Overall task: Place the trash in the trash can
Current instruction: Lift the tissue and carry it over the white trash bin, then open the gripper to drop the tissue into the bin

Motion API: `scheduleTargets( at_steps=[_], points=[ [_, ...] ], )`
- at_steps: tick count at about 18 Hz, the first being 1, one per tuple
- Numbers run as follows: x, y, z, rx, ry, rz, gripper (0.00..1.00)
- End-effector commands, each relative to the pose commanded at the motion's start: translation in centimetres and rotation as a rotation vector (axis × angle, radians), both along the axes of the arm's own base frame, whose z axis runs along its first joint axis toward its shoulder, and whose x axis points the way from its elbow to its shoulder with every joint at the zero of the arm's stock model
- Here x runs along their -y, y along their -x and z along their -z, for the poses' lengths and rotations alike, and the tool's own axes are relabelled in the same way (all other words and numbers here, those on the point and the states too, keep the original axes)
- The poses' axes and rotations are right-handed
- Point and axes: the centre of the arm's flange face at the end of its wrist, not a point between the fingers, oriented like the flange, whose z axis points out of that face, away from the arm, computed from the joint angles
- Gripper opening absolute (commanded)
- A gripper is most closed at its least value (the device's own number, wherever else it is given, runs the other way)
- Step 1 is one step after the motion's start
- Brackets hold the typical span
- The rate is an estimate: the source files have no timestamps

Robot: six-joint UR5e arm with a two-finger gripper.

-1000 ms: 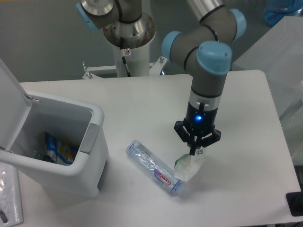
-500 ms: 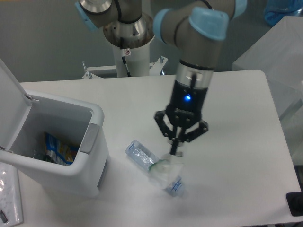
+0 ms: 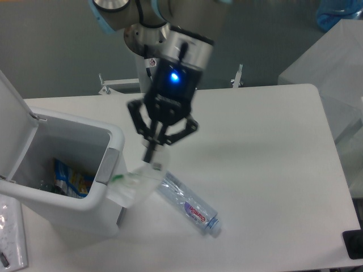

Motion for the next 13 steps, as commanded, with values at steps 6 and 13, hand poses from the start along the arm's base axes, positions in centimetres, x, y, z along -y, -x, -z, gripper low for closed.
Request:
scheduleTargets(
  at_steps=[6,13],
  points=[
    [-1.5,-3.9,-0.2,0.037,0.002,0.038,0.00],
    [-2.9,-6.7,3.2,0.066,0.046,0.093,0.89]
  ],
)
